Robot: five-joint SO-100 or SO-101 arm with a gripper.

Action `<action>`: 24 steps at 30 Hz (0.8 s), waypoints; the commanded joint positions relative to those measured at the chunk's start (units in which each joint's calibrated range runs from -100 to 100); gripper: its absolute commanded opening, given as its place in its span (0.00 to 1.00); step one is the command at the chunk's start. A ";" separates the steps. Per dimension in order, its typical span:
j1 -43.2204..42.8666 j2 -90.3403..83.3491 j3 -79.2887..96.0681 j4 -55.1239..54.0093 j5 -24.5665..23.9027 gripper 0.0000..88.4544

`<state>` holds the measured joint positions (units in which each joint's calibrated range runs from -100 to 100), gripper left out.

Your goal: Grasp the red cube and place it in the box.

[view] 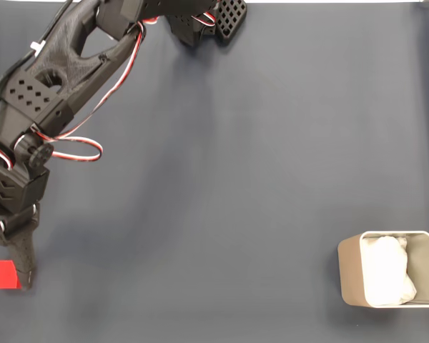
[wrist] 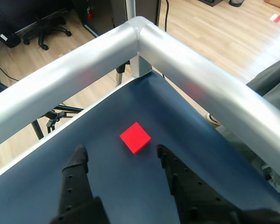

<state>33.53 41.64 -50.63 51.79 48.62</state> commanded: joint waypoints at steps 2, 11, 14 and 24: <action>0.70 2.21 -6.67 -1.79 0.78 0.40; 0.56 8.79 -13.33 -2.36 0.88 0.45; 0.63 10.61 -15.61 -2.53 0.93 0.48; 1.63 13.21 -16.79 -6.13 0.73 0.51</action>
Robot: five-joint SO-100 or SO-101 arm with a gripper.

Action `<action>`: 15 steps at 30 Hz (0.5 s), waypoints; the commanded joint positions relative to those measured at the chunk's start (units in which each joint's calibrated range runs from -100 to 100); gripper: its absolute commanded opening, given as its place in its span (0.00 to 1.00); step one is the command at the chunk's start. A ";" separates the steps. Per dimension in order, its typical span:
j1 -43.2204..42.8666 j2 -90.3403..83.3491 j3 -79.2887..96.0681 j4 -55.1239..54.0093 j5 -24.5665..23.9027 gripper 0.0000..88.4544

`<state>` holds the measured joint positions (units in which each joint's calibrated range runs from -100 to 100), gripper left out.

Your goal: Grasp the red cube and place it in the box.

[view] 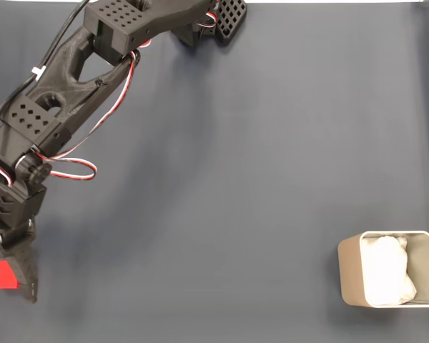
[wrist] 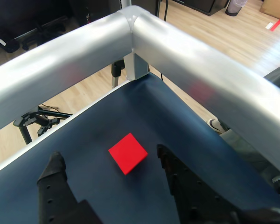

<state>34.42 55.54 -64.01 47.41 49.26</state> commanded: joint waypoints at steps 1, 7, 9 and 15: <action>0.81 -0.34 -3.41 -2.25 0.15 0.52; 1.02 1.66 -4.78 -3.56 0.44 0.54; 1.02 2.35 -5.51 -3.64 0.44 0.55; 0.95 3.74 -5.97 -3.89 0.59 0.56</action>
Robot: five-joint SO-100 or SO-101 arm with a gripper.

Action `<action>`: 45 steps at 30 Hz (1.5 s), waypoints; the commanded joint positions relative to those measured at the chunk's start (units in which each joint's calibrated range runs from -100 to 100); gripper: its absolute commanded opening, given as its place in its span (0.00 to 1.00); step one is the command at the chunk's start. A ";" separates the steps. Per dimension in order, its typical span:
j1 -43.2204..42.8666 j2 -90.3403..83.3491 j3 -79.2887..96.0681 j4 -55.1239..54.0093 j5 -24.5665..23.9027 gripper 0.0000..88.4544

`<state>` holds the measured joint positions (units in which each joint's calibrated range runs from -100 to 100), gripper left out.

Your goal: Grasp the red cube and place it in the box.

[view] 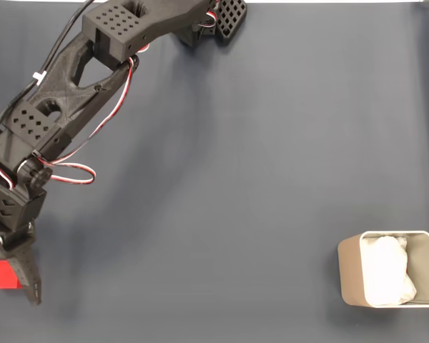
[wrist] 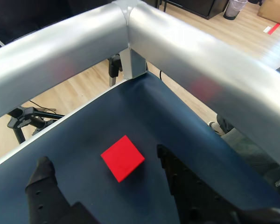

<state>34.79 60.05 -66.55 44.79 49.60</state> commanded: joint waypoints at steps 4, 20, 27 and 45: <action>0.43 0.26 -3.44 -1.35 0.39 0.56; -0.84 2.69 -4.26 -2.25 0.34 0.57; -1.62 3.12 -4.26 -3.64 0.39 0.57; -2.97 3.73 -4.26 -3.72 0.20 0.57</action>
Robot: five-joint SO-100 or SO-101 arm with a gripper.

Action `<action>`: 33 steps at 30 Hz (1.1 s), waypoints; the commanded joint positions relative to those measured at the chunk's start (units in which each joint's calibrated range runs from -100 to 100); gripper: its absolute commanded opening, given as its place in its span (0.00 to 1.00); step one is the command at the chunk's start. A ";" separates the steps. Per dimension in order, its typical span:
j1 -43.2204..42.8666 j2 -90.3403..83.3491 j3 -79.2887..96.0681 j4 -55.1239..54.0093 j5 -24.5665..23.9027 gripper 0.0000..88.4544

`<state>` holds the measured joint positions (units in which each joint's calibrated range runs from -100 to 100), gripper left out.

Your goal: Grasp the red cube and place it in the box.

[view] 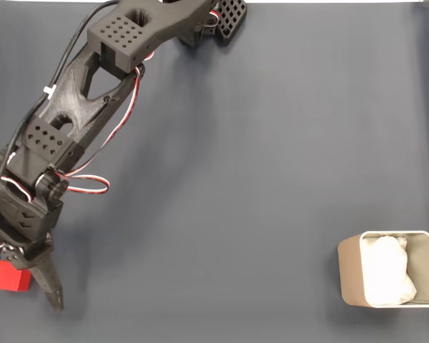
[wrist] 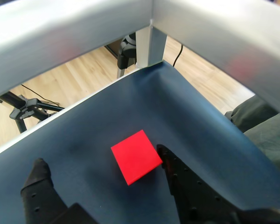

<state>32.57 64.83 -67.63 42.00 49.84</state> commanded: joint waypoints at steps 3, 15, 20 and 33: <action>-0.89 -1.05 -3.17 -0.94 -0.05 0.57; -1.32 -1.40 -3.08 -0.69 0.00 0.57; -1.46 -2.26 -2.17 -0.61 0.00 0.55; -2.45 -3.22 -1.71 0.29 -0.20 0.55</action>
<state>30.93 64.83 -67.63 42.00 49.84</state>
